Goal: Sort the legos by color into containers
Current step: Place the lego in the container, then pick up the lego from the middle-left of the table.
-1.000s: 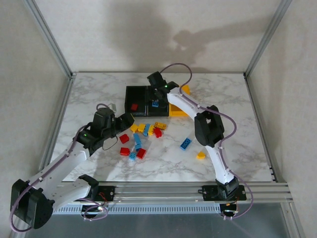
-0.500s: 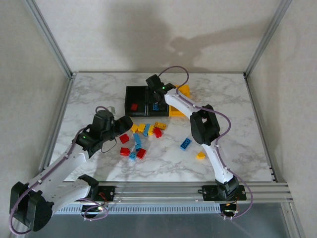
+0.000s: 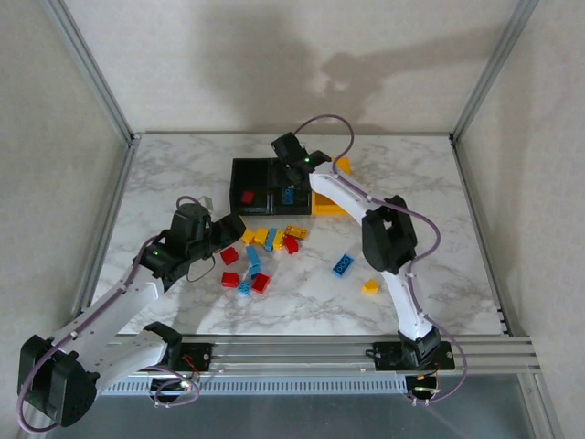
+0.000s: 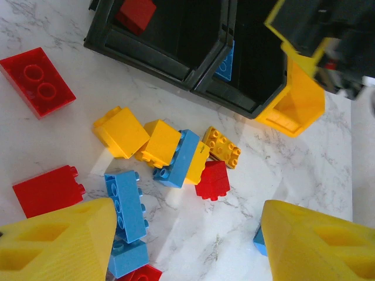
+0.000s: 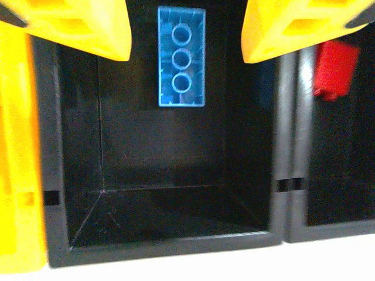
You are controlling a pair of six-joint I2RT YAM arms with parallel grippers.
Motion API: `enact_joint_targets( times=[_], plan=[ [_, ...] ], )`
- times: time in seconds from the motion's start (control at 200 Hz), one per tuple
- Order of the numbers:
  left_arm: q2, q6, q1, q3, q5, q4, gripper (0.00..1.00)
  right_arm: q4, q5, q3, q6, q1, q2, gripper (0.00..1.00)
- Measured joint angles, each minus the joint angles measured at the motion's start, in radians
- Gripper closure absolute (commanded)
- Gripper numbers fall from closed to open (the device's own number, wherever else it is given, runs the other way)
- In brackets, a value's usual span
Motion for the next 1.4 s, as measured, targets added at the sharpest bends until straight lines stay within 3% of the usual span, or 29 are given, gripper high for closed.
enact_joint_targets(
  times=[0.38,0.686,0.851,1.202,1.402],
  plan=[
    [0.000,0.019,0.000,-0.002,-0.033,-0.122,0.38,0.217,-0.135,-0.628,-0.068,0.056,-0.515,0.50],
    [0.095,0.010,0.000,-0.048,-0.130,-0.176,0.36,0.367,-0.299,-1.015,-0.112,0.116,-0.818,0.35],
    [0.175,-0.007,0.000,-0.048,-0.159,-0.151,0.34,0.438,-0.370,-1.106,-0.135,0.151,-0.919,0.35],
    [0.332,-0.030,-0.023,-0.040,-0.197,-0.082,0.27,0.479,-0.394,-1.175,-0.145,0.212,-0.925,0.37],
    [0.440,-0.030,-0.043,-0.006,-0.219,-0.056,0.35,0.495,-0.394,-1.179,-0.143,0.213,-0.925,0.38]
  ],
)
